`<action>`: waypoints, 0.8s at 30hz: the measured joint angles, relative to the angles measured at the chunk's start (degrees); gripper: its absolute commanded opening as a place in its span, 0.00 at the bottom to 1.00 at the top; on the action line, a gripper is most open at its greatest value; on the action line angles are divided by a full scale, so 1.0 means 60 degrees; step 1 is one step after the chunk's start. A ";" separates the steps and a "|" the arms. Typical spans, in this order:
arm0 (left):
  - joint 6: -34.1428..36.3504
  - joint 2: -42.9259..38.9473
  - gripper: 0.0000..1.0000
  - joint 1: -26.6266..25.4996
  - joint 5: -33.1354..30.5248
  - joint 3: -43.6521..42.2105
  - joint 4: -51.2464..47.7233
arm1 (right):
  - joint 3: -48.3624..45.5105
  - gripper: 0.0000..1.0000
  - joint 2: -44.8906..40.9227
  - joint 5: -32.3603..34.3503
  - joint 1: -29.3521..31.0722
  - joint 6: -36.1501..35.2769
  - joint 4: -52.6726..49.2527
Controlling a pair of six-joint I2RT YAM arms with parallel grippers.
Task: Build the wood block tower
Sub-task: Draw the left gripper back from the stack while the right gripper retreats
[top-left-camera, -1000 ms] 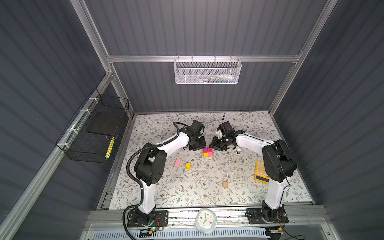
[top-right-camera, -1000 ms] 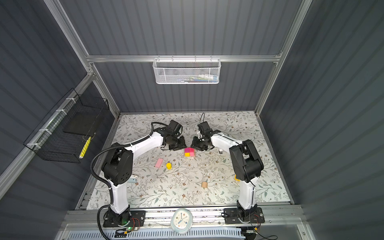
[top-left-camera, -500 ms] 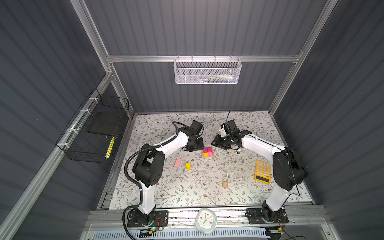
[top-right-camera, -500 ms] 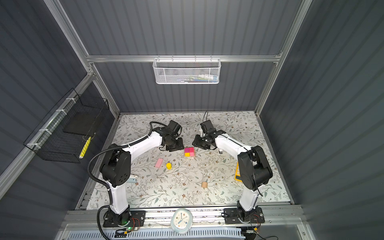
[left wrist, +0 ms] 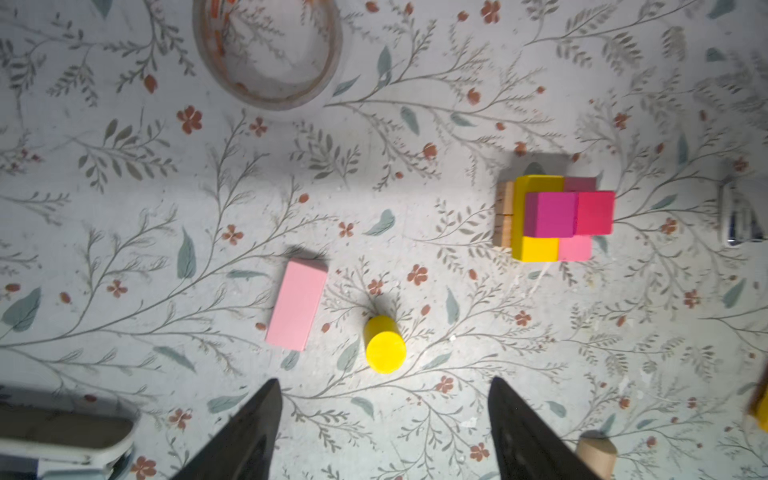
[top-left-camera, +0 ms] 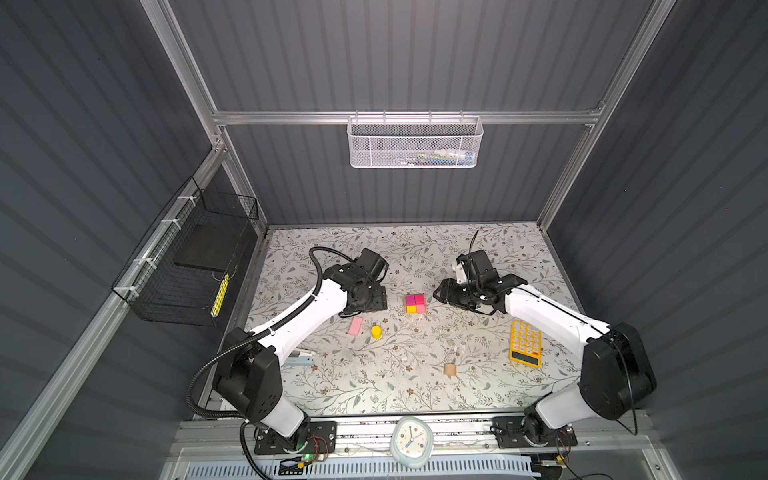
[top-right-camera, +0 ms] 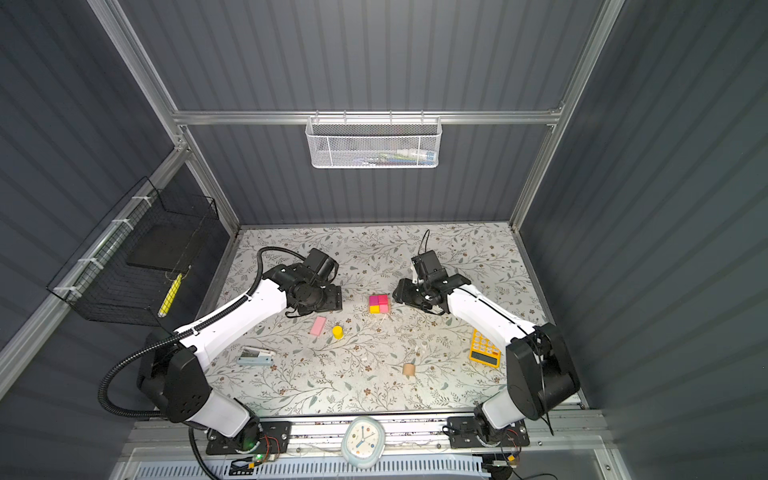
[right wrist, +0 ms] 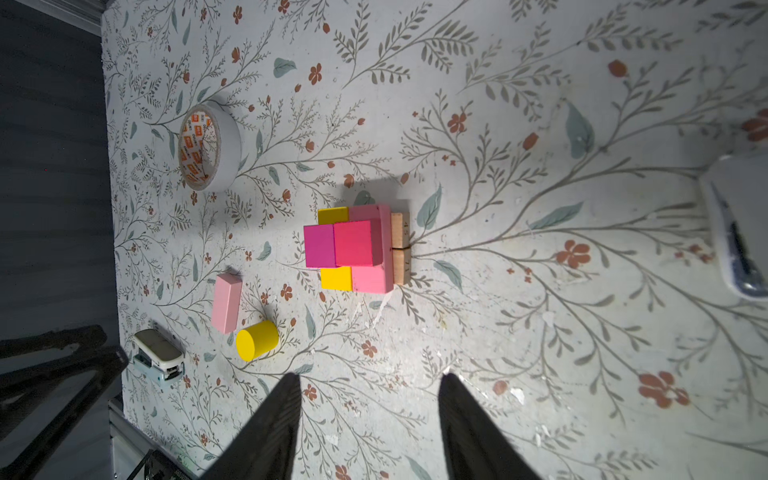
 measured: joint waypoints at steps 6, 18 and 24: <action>-0.1118 -0.0175 0.83 0.0000 -0.0317 -0.0550 -0.0492 | -0.0674 0.78 -0.0918 0.0251 0.0044 0.0288 -0.0058; -0.3399 -0.0539 0.85 0.0000 -0.0299 -0.1541 0.0069 | -0.1118 0.99 -0.1759 0.0922 0.0047 0.0448 -0.0321; -0.4193 -0.0098 0.85 0.0000 -0.0255 -0.1541 0.0328 | -0.1169 0.99 -0.2047 0.1319 0.0044 0.0444 -0.0466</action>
